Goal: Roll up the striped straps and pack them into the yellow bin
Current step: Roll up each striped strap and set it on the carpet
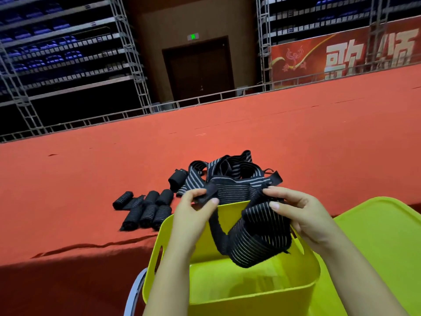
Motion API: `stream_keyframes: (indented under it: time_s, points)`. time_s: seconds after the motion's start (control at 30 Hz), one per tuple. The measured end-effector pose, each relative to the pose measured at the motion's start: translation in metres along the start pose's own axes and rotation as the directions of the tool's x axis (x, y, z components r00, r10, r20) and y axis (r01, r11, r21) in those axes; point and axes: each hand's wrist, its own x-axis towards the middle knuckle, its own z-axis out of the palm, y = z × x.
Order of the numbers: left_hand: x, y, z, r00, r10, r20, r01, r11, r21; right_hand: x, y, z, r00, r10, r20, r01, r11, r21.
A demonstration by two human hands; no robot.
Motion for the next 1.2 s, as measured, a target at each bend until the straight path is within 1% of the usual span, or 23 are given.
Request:
stream_keyframes:
  time_s: [0.03, 0.1, 0.23, 0.33, 0.43, 0.5, 0.63, 0.7, 0.83, 0.93, 1.07, 1.2]
  points:
    - [-0.004, 0.002, 0.004, 0.998, 0.024, 0.056, -0.026, 0.999, 0.038, -0.001, -0.003, 0.008, 0.999, 0.007, 0.035, -0.009, 0.998, 0.062]
    - [-0.008, 0.004, 0.009, 0.987, 0.069, 0.143, -0.083, 0.991, 0.100, 0.000, -0.002, 0.016, 0.996, 0.000, 0.092, -0.009, 0.996, 0.094]
    - [-0.012, 0.007, 0.011, 0.967, 0.124, 0.224, -0.159, 0.977, 0.143, 0.008, 0.001, 0.023, 0.994, -0.014, 0.107, -0.001, 0.990, 0.144]
    - [-0.014, 0.010, 0.009, 0.966, 0.167, 0.198, -0.193, 0.974, 0.122, 0.012, 0.004, 0.029, 0.995, -0.002, 0.100, -0.012, 0.990, 0.138]
    - [-0.016, 0.009, 0.008, 0.962, 0.204, 0.184, -0.228, 0.966, 0.120, 0.015, 0.009, 0.035, 1.000, 0.016, 0.027, -0.017, 1.000, 0.022]
    - [-0.018, 0.008, 0.009, 0.955, 0.231, 0.188, -0.260, 0.955, 0.145, 0.016, 0.013, 0.037, 1.000, 0.018, -0.003, -0.018, 1.000, -0.005]
    - [-0.016, 0.005, 0.004, 0.962, 0.261, 0.083, -0.272, 0.950, 0.155, 0.014, 0.010, 0.034, 1.000, -0.007, -0.017, 0.006, 0.998, -0.069]
    - [-0.014, 0.004, 0.001, 0.960, 0.275, 0.055, -0.281, 0.947, 0.156, 0.013, 0.009, 0.031, 1.000, 0.009, -0.022, -0.010, 0.999, -0.050]
    - [-0.013, 0.006, 0.003, 0.939, 0.326, 0.108, -0.342, 0.922, 0.183, 0.012, 0.004, 0.028, 0.999, 0.028, 0.032, -0.029, 0.999, 0.037]
    - [-0.014, 0.008, 0.005, 0.924, 0.351, 0.154, -0.374, 0.914, 0.161, 0.012, 0.002, 0.024, 0.998, 0.027, 0.062, -0.032, 0.996, 0.088]
    - [-0.014, 0.012, 0.008, 0.889, 0.401, 0.221, -0.440, 0.882, 0.171, 0.010, -0.001, 0.020, 0.988, 0.027, 0.152, -0.037, 0.998, 0.059]
    - [-0.013, 0.011, 0.011, 0.860, 0.443, 0.254, -0.484, 0.865, 0.130, 0.010, -0.006, 0.020, 0.971, 0.061, 0.231, -0.076, 0.996, 0.056]
